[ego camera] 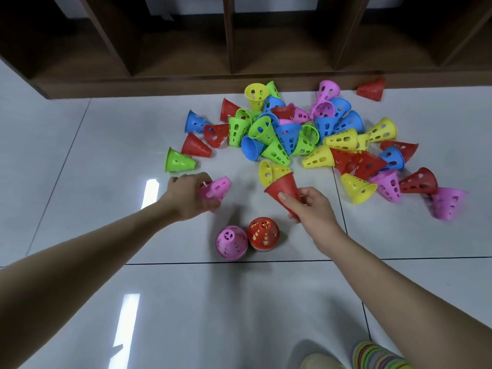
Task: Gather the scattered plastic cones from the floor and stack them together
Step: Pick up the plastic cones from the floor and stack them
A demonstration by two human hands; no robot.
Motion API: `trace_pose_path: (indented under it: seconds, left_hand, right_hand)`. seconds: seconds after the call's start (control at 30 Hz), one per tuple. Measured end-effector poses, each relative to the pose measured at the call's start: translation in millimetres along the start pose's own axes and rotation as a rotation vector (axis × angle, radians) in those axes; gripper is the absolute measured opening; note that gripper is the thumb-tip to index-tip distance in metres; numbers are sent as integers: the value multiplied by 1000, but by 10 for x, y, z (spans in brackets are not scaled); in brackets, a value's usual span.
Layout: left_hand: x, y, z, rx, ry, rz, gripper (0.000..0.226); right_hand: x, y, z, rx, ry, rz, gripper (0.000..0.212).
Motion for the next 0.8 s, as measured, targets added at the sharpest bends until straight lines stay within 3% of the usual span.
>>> trace_pose_path:
  seconds: [0.13,0.2,0.33,0.53,0.67,0.8]
  left_hand:
    - [-414,-212,-178,-399,57,-103,51]
    - [-600,-242,-275,-451,116,-96,51]
    - [-844,-226,-377,-484,188,-71,57]
    - [-989,-145,-403,-465,200,-39,50]
    - [-1002,-18,-393,-432,166,-6,49]
    - [-985,164,-342,-323,120,1,54]
  right_hand:
    - [-205,11,212,26,-81,137,25]
    - [-267,0,301,24,-94,199,24]
    - [-285,-21,359,-88,-135,250,27]
    - [-347,49,309,-487,-273,357,40]
    - [-303,20,234,-433,-249,402,30]
    - [-155,-128,195,-336,-188,320,26]
Point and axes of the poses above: each hand's wrist, its own x-axis towards the middle knuckle, its own y-axis out of the palm, z = x × y, the point moved 3 cm from there along x, towards the middle knuckle, and after that the axes turned 3 degrees about -y, right-handed, at the moved point
